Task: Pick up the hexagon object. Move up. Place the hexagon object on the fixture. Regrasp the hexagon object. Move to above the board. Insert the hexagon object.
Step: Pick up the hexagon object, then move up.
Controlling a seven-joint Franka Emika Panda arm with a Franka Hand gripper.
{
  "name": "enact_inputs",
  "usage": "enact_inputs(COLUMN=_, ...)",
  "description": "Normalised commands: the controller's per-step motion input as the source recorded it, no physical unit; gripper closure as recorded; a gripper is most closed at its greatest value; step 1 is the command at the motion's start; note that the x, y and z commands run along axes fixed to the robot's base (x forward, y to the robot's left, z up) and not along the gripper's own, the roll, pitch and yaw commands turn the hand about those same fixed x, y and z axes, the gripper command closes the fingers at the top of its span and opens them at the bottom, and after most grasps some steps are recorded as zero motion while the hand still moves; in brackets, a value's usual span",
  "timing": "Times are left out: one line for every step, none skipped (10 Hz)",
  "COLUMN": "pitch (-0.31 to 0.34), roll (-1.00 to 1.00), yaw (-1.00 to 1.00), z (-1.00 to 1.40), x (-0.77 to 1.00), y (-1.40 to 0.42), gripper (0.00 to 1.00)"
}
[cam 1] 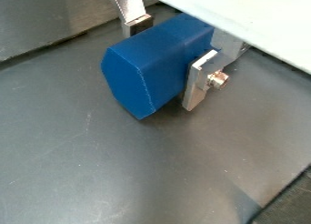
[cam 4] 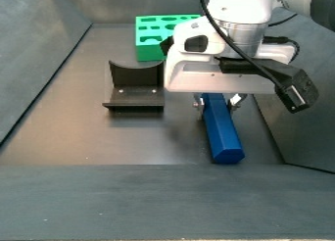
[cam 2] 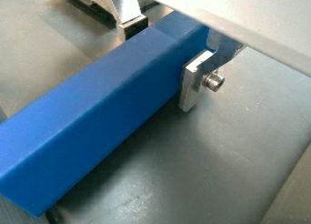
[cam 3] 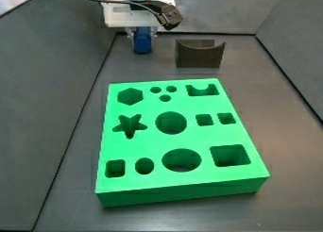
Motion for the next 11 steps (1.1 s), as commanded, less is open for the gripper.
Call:
enact_inputs(pitch=0.0, roll=0.0, yaw=0.0, z=0.0, x=0.0, y=0.0, gripper=1.0)
enact_inputs(pitch=0.0, roll=0.0, yaw=0.0, z=0.0, x=0.0, y=0.0, gripper=1.0)
enact_inputs(pitch=0.0, roll=0.0, yaw=0.0, z=0.0, x=0.0, y=0.0, gripper=1.0)
enact_inputs(pitch=0.0, roll=0.0, yaw=0.0, z=0.0, x=0.0, y=0.0, gripper=1.0)
enact_inputs(pitch=0.0, roll=0.0, yaw=0.0, z=0.0, x=0.0, y=0.0, gripper=1.0)
enact_inputs(pitch=0.0, roll=0.0, yaw=0.0, z=0.83, x=0.0, y=0.0, gripper=1.0)
enact_inputs(pitch=0.016, roll=0.0, yaw=0.0, z=0.81, x=-0.02, y=0.0, gripper=1.0)
enact_inputs(pitch=0.038, roll=0.0, yaw=0.0, z=0.75, x=-0.04, y=0.0, gripper=1.0)
enact_inputs(pitch=0.056, roll=0.01, yaw=-0.01, z=0.59, x=-0.03, y=0.01, gripper=1.0)
enact_inputs(pitch=0.063, roll=0.02, yaw=-0.01, z=0.41, x=-0.02, y=0.01, gripper=1.0)
enact_inputs(pitch=0.06, roll=0.03, yaw=-0.01, z=0.26, x=-0.02, y=0.01, gripper=1.0)
